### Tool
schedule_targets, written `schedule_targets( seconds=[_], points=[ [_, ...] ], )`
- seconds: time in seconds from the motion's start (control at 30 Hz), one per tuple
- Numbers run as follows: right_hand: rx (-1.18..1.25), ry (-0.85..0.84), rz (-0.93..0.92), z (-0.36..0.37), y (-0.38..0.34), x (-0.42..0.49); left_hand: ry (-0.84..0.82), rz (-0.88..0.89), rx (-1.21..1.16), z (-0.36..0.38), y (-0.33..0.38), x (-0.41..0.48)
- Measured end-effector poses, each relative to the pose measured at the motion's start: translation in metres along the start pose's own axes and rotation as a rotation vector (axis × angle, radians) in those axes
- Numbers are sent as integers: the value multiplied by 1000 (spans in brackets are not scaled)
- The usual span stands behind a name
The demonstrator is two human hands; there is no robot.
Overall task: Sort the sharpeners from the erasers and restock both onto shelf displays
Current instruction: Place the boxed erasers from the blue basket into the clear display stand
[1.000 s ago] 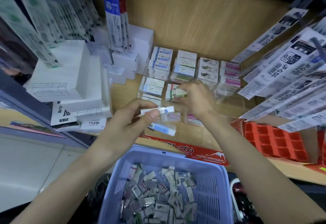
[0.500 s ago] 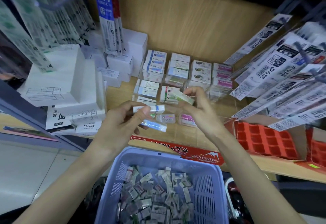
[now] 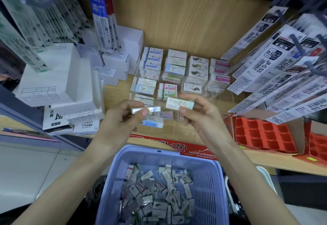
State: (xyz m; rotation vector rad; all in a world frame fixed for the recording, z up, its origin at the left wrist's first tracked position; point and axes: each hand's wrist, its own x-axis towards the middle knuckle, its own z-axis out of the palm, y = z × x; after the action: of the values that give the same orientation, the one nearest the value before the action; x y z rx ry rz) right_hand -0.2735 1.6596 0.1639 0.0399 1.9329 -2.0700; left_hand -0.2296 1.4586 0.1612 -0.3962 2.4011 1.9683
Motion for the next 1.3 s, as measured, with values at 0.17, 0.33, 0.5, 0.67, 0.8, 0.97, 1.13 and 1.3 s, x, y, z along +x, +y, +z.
schedule_targets(
  seconds=[0.17,0.33,0.5,0.67,0.8,0.97,1.13,1.3],
  points=[
    [-45,120,67,-8,10,-10,61,-14,15,-5,-5,1],
    [76,137,19,-5,10,-5,51,-25,-5,-5,-2,0],
    [83,58,65,25,-3,27,94,-32,-32,-15,-1,5],
    [-112,172,16,65,-15,74,164,-21,-76,-30,-1,6],
    [-195,134,35,84,-9,94,184,-10,-106,-41,-5,7],
    [-885,59,-136,83,-4,104,176,-8,-152,-47,-6,5],
    [-1218,-35,-211,93,4,105,154,35,-224,-51,2,0],
    [-1462,-208,-207,90,-3,108,119,78,-279,-49,8,-4]
  ],
)
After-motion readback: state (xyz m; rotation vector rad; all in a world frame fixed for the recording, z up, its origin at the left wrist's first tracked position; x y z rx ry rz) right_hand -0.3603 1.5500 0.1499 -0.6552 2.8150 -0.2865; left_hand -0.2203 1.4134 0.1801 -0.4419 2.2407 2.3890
